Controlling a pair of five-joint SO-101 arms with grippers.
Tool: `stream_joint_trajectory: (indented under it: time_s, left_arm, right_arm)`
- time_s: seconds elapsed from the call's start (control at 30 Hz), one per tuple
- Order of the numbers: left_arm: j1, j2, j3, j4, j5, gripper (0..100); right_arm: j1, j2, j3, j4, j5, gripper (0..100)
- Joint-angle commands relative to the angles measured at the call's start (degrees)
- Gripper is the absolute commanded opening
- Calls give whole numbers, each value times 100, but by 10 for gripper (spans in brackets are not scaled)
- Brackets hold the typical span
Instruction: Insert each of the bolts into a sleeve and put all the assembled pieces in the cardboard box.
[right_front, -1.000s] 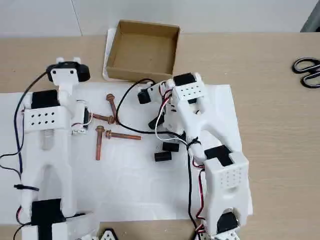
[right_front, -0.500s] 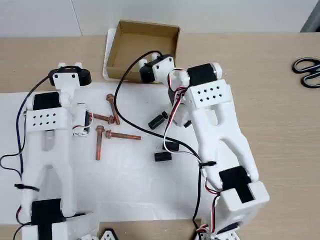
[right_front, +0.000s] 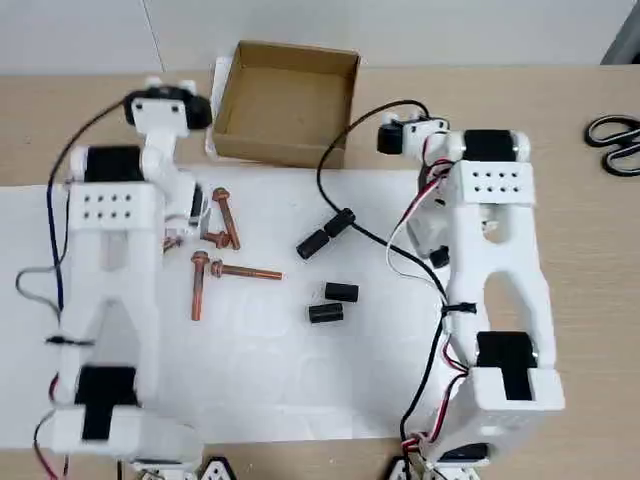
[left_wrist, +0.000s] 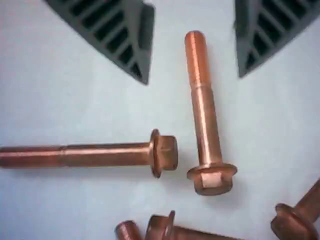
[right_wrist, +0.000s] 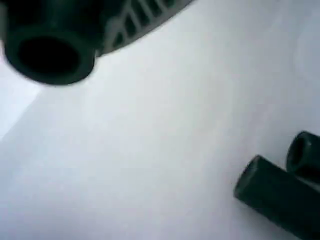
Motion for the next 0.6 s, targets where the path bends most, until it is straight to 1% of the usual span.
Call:
stream_joint_trajectory:
  time_s: [0.0,0.13,0.33,0.57]
  left_arm:
    - [18,765,-1393,237,440,115]
    - [141,1240,-1912,237,782,116]
    - [589,1609,-1868,237,1257,119]
    - [677,2101,-1895,220,2189,119]
  right_arm:
    - [198,-374,35,92,-79,4]
    - [286,-374,176,84,-79,5]
    - [312,-382,492,66,-97,9]
    - [391,-382,782,31,-97,11]
